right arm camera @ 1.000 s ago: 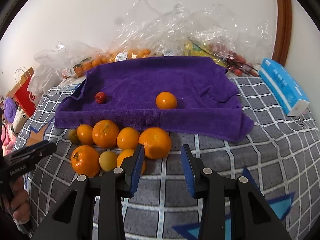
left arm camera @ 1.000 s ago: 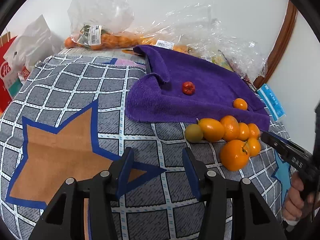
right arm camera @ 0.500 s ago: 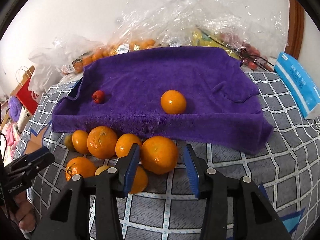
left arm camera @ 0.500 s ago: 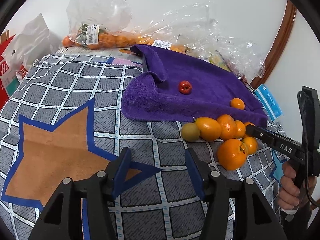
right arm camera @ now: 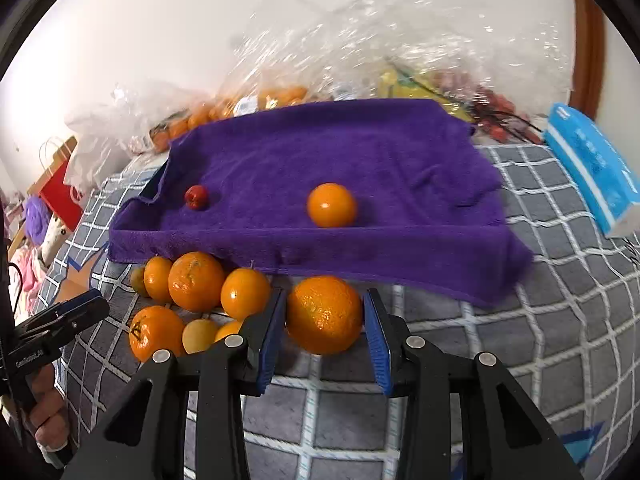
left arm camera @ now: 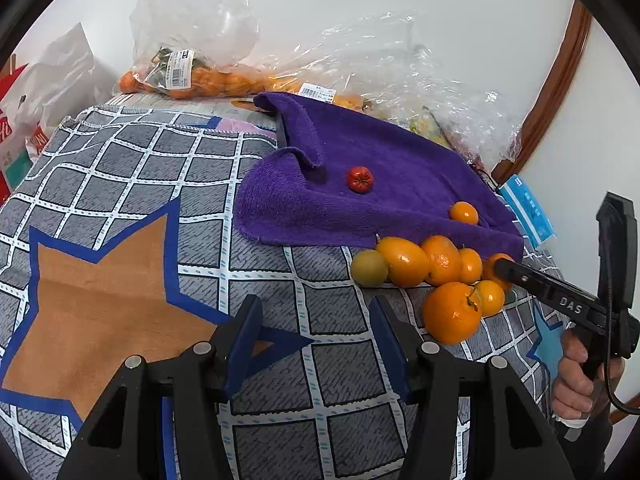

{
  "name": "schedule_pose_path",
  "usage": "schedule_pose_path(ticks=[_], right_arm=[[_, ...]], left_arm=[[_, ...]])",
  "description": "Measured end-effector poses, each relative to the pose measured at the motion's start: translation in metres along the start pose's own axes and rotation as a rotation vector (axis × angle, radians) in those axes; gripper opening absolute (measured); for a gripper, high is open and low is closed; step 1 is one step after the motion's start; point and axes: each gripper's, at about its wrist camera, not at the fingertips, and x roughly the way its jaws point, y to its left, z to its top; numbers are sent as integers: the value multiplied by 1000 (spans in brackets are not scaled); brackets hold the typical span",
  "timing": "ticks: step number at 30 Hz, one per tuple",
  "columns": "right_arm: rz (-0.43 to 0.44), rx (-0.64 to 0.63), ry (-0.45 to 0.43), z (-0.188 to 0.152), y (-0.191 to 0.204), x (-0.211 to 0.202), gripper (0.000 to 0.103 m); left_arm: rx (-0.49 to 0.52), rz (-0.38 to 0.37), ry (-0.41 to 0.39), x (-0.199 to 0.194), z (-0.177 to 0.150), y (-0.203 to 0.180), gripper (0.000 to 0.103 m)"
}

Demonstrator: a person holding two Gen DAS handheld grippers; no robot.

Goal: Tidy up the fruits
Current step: 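Close the right tool on the large orange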

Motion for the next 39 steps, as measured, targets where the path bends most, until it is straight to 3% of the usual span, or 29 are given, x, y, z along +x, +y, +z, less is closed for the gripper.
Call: schedule_pose_path(ticks=[11,17,20,24,28,39], right_arm=[[-1,27,27,-14,-11,9,44],[-26,-3,-29,-17,-7,3,41],[-14,-9,-84,-20,-7,-8,41],[-11,-18,-100,-20,-7,-13,41],[-27,-19,-110,-21,-8,-15,41],[-6,-24,-111,-25,-7,-17,41]], left_arm=[[26,-9,-8,-2,-1,-5,54],[43,11,-18,-3,-1,-9,54],[49,55,-34,-6,-1,-12,53],[66,66,29,-5,4,-27,52],[159,169,20,-2,13,-54,52],[212,150,56,37,23,-55,47]])
